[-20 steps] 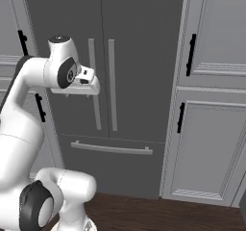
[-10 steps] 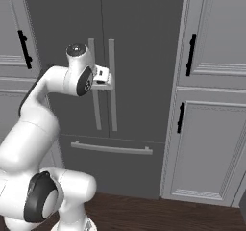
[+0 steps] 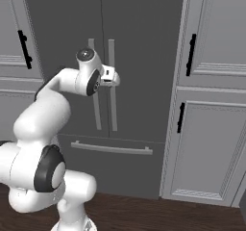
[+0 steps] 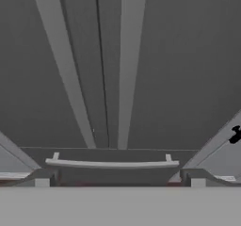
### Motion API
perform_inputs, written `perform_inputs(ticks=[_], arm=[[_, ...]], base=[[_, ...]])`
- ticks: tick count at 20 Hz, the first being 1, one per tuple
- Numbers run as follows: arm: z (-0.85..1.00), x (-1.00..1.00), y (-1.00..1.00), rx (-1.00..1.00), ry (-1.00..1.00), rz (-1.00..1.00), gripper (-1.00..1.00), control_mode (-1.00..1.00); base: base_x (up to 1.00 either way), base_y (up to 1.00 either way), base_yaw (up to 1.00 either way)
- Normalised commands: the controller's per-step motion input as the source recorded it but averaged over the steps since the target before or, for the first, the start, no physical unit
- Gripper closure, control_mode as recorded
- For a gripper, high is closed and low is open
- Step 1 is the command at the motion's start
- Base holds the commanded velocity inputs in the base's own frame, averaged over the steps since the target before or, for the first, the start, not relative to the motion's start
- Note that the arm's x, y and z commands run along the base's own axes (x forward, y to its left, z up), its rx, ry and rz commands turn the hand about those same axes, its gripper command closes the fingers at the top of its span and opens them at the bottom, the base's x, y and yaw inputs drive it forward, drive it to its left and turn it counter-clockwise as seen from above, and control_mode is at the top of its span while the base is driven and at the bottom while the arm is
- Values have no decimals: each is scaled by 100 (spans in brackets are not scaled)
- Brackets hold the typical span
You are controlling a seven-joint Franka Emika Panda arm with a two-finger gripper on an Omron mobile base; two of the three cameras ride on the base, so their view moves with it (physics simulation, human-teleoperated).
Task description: Take the strawberry from the fridge and place it on top of the pancake, located on the dining counter.
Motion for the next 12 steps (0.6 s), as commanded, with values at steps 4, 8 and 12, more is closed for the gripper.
perform_inputs(ticks=[4,8,12], arm=[[0,75,0,0,-6,-3,-100,-100],[0,83,-1,3,-6,-6,-100,-100],[0,76,-12,7,0,-4,-100,-100]], base=[[0,0,0],[0,0,0],[0,0,0]])
